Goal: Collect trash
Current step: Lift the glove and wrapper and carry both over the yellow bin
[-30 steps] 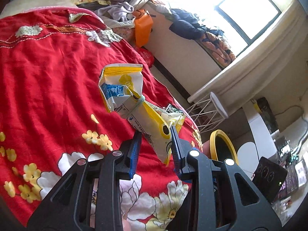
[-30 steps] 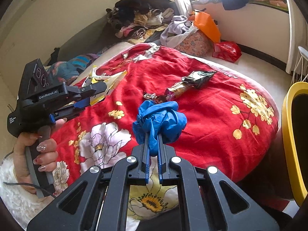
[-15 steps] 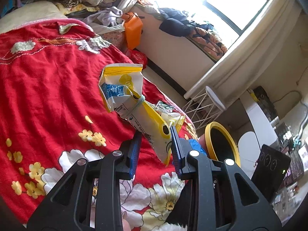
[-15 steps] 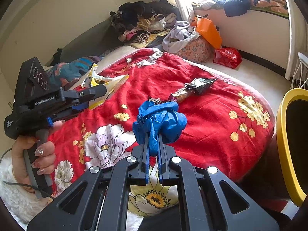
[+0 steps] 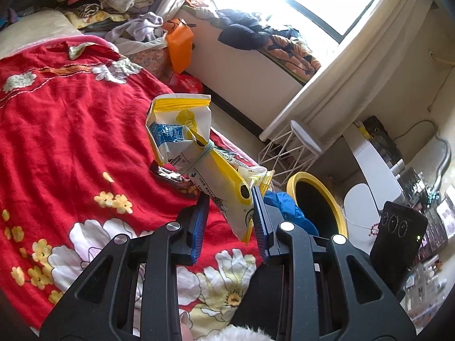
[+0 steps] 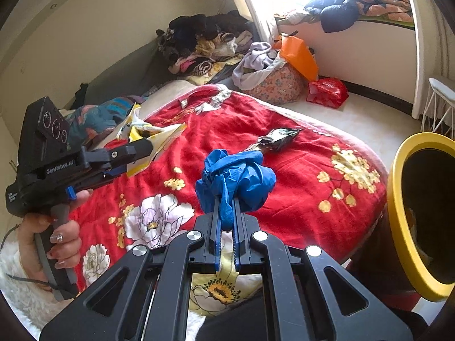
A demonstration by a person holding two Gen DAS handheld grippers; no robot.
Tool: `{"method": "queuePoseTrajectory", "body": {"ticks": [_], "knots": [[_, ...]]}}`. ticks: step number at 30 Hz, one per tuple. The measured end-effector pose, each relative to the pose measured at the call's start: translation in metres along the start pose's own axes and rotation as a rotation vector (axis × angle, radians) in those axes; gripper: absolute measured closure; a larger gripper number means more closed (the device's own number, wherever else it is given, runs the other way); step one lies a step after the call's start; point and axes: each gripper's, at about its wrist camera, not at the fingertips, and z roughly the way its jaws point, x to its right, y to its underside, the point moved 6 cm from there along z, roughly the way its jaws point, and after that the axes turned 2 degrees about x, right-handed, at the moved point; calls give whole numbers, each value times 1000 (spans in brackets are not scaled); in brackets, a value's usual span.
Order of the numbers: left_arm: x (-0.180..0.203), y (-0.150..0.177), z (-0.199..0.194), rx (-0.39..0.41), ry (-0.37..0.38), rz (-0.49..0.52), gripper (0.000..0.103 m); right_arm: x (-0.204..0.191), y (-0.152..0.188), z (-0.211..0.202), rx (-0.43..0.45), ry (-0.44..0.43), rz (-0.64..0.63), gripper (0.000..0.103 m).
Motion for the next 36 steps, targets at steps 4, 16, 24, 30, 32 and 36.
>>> {"method": "queuePoseTrajectory", "body": {"ticks": [4,16,24,30,32,36], "knots": [[9,1,-1,3,4,24,79,7,-4,-7,20,10,15,97],[34,5,3,-8,37,76,79,26,-11,-24,68,42,47,97],[48,7,12,-24,60,109,79,49,-16,-38,108,75,90,97],[63,10,20,-37,78,134,79,67,-20,-53,142,107,129,96],[70,11,23,-41,89,146,79,77,-21,-60,158,122,146,97],[85,12,31,-52,112,176,79,98,-21,-75,190,156,183,97]]}}
